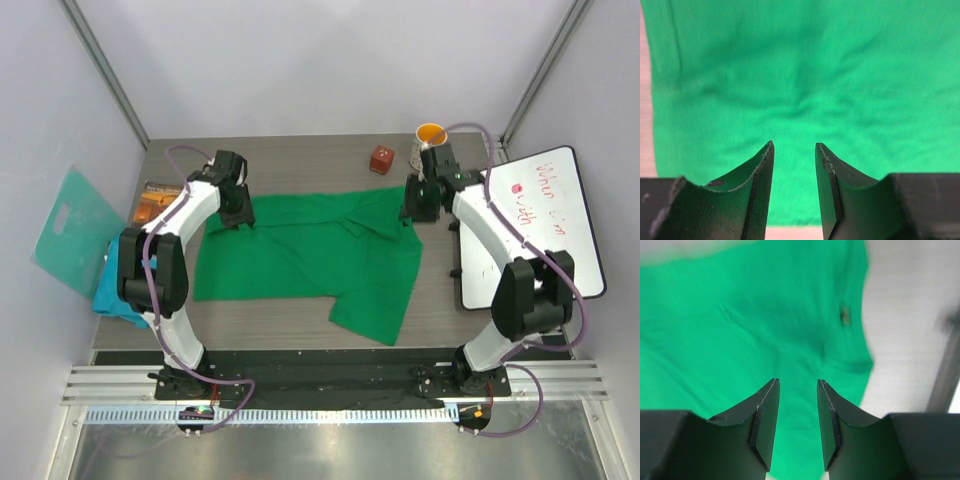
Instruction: Fold and stack the t-shirts
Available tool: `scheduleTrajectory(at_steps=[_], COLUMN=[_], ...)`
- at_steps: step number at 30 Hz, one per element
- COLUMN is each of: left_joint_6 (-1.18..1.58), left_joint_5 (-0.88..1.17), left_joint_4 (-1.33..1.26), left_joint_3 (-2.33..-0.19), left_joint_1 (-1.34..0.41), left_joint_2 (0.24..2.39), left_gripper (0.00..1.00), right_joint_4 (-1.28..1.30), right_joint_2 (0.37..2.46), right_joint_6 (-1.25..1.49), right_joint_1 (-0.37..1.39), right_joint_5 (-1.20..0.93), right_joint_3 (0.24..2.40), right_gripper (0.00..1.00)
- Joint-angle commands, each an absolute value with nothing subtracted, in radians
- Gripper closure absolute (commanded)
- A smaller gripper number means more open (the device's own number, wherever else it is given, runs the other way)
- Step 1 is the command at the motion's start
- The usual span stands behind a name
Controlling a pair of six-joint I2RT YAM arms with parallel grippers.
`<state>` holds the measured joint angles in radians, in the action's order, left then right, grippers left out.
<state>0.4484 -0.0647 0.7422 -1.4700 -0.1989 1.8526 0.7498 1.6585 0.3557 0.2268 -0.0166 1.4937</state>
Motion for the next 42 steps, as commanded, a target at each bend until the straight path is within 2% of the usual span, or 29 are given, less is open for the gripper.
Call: scheduleTrajectory(at_steps=[1,6,11,17,31,37,42], left_joint_6=[0.485,0.508,0.472,0.509,0.52,0.534,0.535], left_joint_5=[-0.003,0.023,0.009,0.021,-0.028,-0.037,-0.04], left_joint_4=[0.69,0.684,0.738,0.752,0.796,0.802,0.799], left_joint_3=[-1.318,-1.258,-1.318,-1.362,-1.371,-1.355,-1.344], left_joint_1=[-0.202,-0.213,-0.221,-0.232,-0.284,-0.284,-0.284], left_joint_2=[1.753,1.726,1.741,1.752,1.724,1.72,1.715], left_gripper=[0.6,0.59,0.6,0.6,0.6,0.6,0.6], right_joint_4=[0.741,0.782,0.889,0.884,0.753,0.753,0.762], right_joint_2=[1.505,1.326,1.241,1.083,1.08,1.144,1.114], right_joint_6=[0.44,0.502,0.525,0.589,0.58,0.58,0.609], right_joint_1=[0.229,0.23,0.23,0.232,0.233,0.241,0.247], right_joint_5=[-0.11,-0.13,-0.133,-0.215,-0.327,-0.376,-0.367], right_joint_3=[1.215,1.059,0.976,0.812,0.663,0.614,0.595], right_gripper=[0.58,0.57,0.57,0.57,0.53,0.51,0.51])
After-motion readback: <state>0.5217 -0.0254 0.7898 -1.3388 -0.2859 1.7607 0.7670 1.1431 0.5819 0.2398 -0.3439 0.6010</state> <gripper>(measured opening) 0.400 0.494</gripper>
